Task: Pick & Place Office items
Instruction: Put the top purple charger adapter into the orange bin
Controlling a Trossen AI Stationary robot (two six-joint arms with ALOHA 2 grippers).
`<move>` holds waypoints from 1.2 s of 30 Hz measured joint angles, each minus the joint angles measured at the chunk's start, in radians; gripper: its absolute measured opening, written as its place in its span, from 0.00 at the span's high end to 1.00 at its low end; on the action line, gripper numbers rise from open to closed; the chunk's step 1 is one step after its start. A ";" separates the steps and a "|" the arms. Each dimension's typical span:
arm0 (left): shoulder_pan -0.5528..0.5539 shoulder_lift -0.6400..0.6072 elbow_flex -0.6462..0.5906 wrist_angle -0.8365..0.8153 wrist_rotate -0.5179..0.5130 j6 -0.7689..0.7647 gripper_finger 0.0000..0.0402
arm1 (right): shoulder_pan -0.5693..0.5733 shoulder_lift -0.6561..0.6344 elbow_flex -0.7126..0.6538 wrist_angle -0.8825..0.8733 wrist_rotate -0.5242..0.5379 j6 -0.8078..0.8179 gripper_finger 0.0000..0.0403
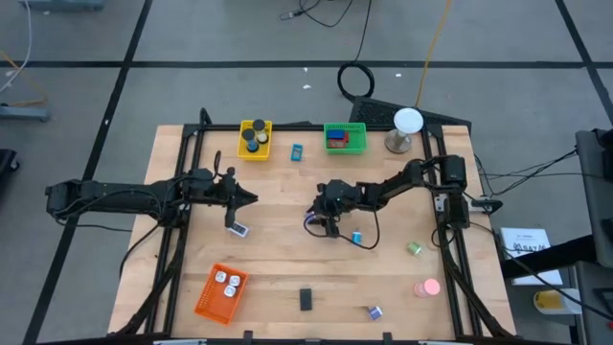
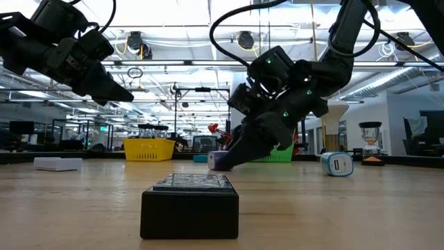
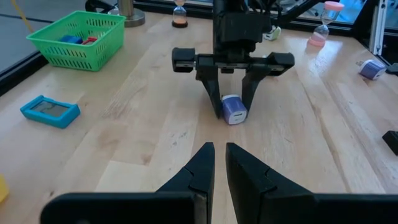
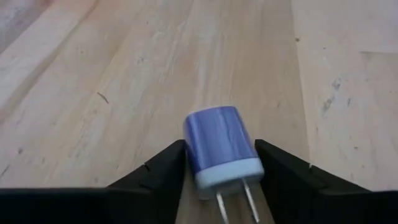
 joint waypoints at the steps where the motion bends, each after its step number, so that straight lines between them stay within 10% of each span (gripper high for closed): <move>1: 0.000 0.000 0.000 0.000 0.000 0.000 0.90 | 0.000 0.000 0.000 0.002 0.001 0.000 0.60; 8: 0.000 0.000 0.000 -0.001 0.000 0.000 0.90 | -0.002 -0.065 0.015 -0.118 0.008 0.082 0.68; 14: 0.000 0.000 0.000 0.016 -0.011 0.006 0.90 | 0.006 -0.173 0.273 -0.838 0.257 0.195 0.68; 23: 0.000 0.000 0.000 0.068 -0.011 0.005 0.90 | 0.005 0.042 0.757 -1.537 0.272 0.278 0.68; 36: 0.000 0.000 0.000 0.068 -0.012 0.002 0.90 | 0.003 0.283 0.994 -1.789 0.293 0.270 0.67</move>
